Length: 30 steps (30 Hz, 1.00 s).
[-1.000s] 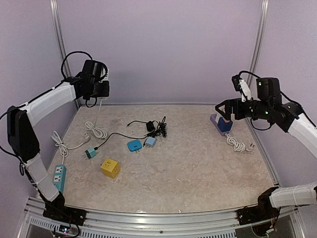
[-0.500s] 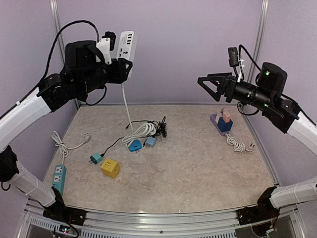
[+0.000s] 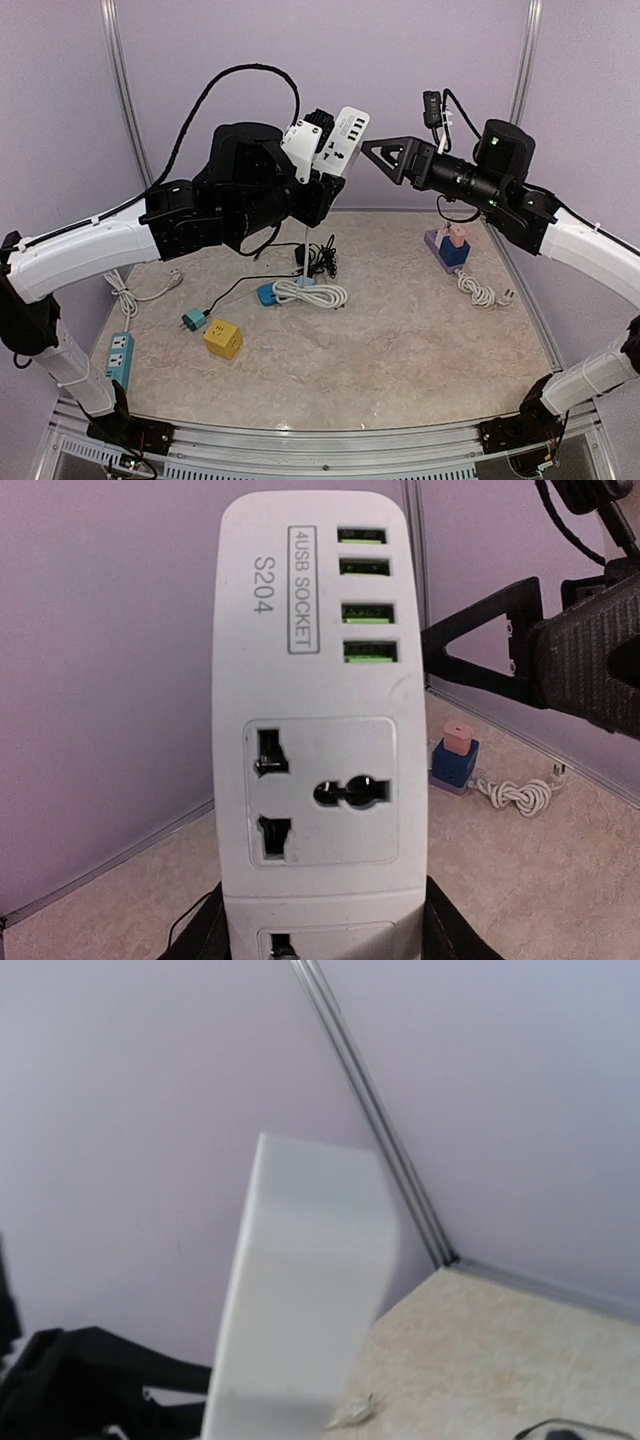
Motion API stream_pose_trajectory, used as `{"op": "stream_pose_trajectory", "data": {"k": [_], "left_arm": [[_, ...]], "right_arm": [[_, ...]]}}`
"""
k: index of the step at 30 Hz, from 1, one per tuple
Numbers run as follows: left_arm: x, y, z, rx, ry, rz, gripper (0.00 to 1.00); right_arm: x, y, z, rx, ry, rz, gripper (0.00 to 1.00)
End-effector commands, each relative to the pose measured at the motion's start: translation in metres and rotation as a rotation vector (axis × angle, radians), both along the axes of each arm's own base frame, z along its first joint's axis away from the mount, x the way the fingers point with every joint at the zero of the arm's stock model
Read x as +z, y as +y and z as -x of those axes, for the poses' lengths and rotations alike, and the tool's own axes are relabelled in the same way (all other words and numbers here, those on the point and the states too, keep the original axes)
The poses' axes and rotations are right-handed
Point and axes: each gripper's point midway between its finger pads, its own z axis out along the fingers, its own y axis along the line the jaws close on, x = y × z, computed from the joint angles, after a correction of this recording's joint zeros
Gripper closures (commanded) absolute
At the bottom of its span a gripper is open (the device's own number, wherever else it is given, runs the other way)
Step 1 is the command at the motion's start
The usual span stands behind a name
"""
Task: Insert the plug
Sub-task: Place the socket at the center of the board.
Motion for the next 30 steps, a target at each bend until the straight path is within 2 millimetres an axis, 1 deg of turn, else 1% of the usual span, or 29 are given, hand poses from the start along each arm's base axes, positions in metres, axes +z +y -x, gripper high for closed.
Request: {"op": "stream_pose_trajectory", "data": {"k": [1,3,5,7,8,9,11,15,16,18,19,20,21,22,23,24,25,26,27,28,30], "left_arm": [[0.021,-0.012,0.002,-0.028,-0.052,0.078,1.0],[0.014,-0.018,0.001,-0.035,-0.04,0.073,1.0],[0.011,-0.021,0.001,-0.042,-0.037,0.076,1.0],[0.011,-0.022,0.002,-0.046,-0.039,0.081,1.0],[0.011,-0.022,0.001,-0.047,-0.042,0.081,1.0],[0.01,-0.022,0.001,-0.049,-0.044,0.078,1.0],[0.01,-0.023,0.001,-0.051,-0.048,0.075,1.0],[0.004,-0.022,0.002,-0.053,-0.052,0.06,1.0],[0.0,-0.022,0.002,-0.057,-0.052,0.052,1.0],[-0.005,-0.023,0.005,-0.082,-0.058,0.028,1.0],[-0.008,-0.022,0.008,-0.101,-0.06,0.013,0.91],[-0.01,-0.02,0.013,-0.129,-0.06,-0.004,0.64],[-0.017,-0.02,0.018,-0.166,-0.053,-0.034,0.36],[-0.019,-0.019,0.025,-0.211,-0.055,-0.058,0.21],[-0.024,-0.017,0.032,-0.252,-0.057,-0.085,0.16],[-0.02,-0.01,0.041,-0.284,-0.072,-0.095,0.14],[-0.022,-0.006,0.047,-0.314,-0.081,-0.113,0.14],[-0.018,0.0,0.055,-0.347,-0.095,-0.118,0.14],[-0.009,0.008,0.067,-0.393,-0.115,-0.11,0.13],[-0.008,0.011,0.078,-0.448,-0.119,-0.115,0.13],[0.002,0.018,0.102,-0.566,-0.133,-0.104,0.11]], "right_arm": [[0.013,0.016,0.003,0.053,-0.019,-0.06,0.05],[0.006,0.024,-0.002,0.071,0.007,-0.052,0.05],[-0.003,0.03,-0.005,0.087,0.033,-0.038,0.08],[-0.008,0.037,-0.006,0.113,0.047,-0.033,0.14],[-0.008,0.04,-0.006,0.13,0.052,-0.034,0.19],[-0.008,0.043,-0.005,0.153,0.05,-0.036,0.27],[-0.008,0.049,-0.002,0.194,0.054,-0.033,0.49],[-0.007,0.052,0.007,0.247,0.028,-0.017,0.85],[-0.007,0.052,0.01,0.262,0.014,-0.013,0.98],[-0.007,0.05,0.015,0.27,-0.009,0.006,1.0],[-0.01,0.049,0.018,0.274,-0.023,0.029,1.0],[-0.011,0.047,0.022,0.276,-0.054,0.065,1.0],[-0.014,0.045,0.027,0.286,-0.075,0.101,1.0],[-0.018,0.044,0.034,0.308,-0.098,0.147,1.0],[-0.022,0.042,0.043,0.336,-0.128,0.196,1.0],[-0.029,0.04,0.054,0.382,-0.149,0.25,1.0],[-0.038,0.038,0.066,0.441,-0.17,0.309,1.0],[-0.045,0.035,0.081,0.512,-0.194,0.354,1.0],[-0.051,0.031,0.094,0.575,-0.212,0.391,1.0],[-0.054,0.028,0.104,0.617,-0.22,0.413,1.0],[-0.055,0.023,0.117,0.656,-0.252,0.44,1.0]]}}
